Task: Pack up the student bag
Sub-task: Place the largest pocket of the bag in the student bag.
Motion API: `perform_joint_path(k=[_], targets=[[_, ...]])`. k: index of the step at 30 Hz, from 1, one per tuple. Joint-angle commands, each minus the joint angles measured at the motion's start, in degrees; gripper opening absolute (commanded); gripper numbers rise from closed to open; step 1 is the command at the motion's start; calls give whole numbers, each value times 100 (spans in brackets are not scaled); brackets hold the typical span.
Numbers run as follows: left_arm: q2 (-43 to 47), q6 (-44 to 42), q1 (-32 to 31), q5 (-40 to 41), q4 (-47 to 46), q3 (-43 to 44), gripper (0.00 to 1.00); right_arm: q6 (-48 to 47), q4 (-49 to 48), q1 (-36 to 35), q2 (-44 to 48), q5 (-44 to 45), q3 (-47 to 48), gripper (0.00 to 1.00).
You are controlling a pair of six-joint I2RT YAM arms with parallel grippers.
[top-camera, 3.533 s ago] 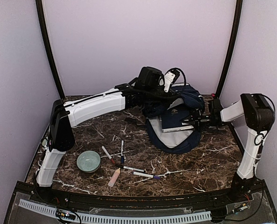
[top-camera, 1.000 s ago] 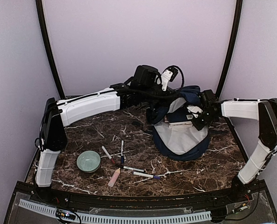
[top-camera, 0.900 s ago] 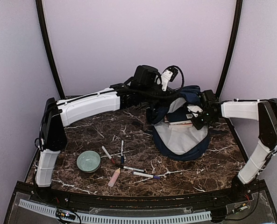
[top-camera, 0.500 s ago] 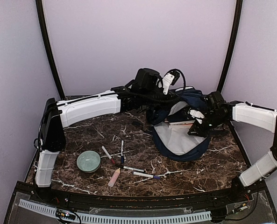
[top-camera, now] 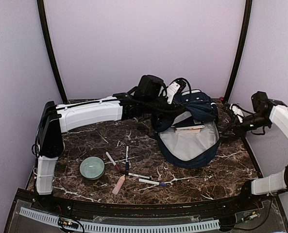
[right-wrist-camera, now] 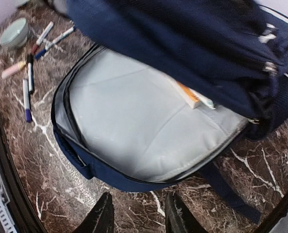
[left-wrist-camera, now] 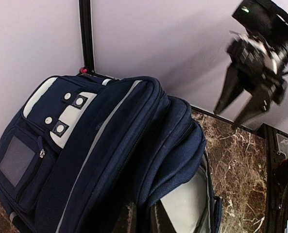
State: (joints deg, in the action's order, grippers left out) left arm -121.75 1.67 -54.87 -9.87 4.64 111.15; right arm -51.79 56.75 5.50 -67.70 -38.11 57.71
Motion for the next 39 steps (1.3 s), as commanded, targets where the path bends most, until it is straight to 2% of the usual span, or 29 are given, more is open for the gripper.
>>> perform_joint_path(k=[1, 3, 4, 7, 9, 11, 16, 22, 29, 34, 39], targets=[[770, -40, -35, -401, -459, -357, 0, -181, 785, 1268, -1231, -1494, 1090, 37], [789, 7, -64, -477, -464, -521, 0, 490, 521, 1768, -1840, -1831, 1504, 39], [808, 41, -86, -529, -507, -648, 0, 1206, 42, 1998, -2059, -1829, 1596, 39], [878, 110, -164, -645, -715, -969, 0, 2986, -1433, 2047, -2316, -1099, 1572, 39], [906, 145, -210, -664, -789, -1118, 0, 3680, -2186, 1944, -2501, -534, 1502, 40], [924, 194, -254, -702, -835, -1251, 0, 4007, -2510, 1807, -2648, -61, 1590, 40], [893, 371, -317, -824, -966, -1592, 0, 4394, -2570, 1312, -3433, 635, 1995, 41], [888, 459, -430, -798, -1058, -1890, 0, 4573, -2590, 381, -4404, 1405, 2326, 41], [881, 526, -557, -737, -1055, -2096, 0, 4684, -2413, -608, -5478, 1480, 3472, 40], [819, 637, -568, -487, -1096, -2227, 0, 4703, -2237, -1334, -6307, 1450, 4817, 40], [508, 634, -568, -274, -1022, -1959, 3, 4811, -1692, -1847, -7608, 1100, 6976, 43]])
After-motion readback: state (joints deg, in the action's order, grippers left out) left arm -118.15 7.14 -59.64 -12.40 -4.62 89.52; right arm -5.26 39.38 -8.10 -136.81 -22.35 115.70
